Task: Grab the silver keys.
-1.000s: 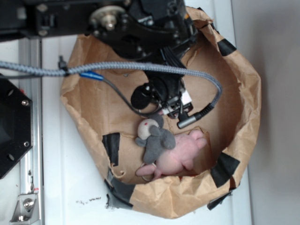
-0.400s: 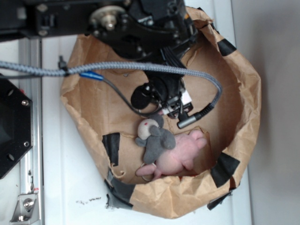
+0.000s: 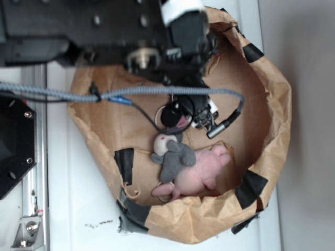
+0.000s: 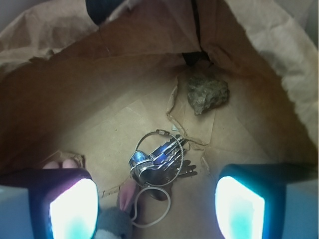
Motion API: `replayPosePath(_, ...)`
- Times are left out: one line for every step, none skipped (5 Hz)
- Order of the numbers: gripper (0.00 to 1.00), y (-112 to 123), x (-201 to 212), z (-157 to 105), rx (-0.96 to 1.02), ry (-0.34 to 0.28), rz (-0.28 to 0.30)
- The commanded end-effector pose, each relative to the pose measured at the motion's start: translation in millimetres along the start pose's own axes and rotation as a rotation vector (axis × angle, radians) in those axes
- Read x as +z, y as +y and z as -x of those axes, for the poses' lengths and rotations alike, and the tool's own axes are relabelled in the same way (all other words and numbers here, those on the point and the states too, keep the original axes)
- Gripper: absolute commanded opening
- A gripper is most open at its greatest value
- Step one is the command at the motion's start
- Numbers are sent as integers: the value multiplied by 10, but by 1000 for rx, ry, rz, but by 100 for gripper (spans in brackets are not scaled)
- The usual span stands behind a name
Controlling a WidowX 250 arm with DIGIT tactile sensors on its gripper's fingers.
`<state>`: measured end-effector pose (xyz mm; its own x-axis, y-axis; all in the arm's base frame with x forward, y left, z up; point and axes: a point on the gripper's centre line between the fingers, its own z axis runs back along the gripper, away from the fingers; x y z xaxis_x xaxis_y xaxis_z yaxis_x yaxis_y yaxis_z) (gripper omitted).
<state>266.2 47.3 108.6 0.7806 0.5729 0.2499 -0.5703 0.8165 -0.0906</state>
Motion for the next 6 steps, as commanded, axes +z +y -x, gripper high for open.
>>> replayPosePath(100,-76,-250,-99,136,-38,-61)
replayPosePath(100,-67,-383,-180,157,-30,-84)
replayPosePath(100,58,-367,-267,137,-16,-29)
replayPosePath(100,181,-303,-259,44,14,33)
replayPosePath(100,257,-286,-226,-47,-9,80)
replayPosePath(100,250,-338,-199,-95,-14,82)
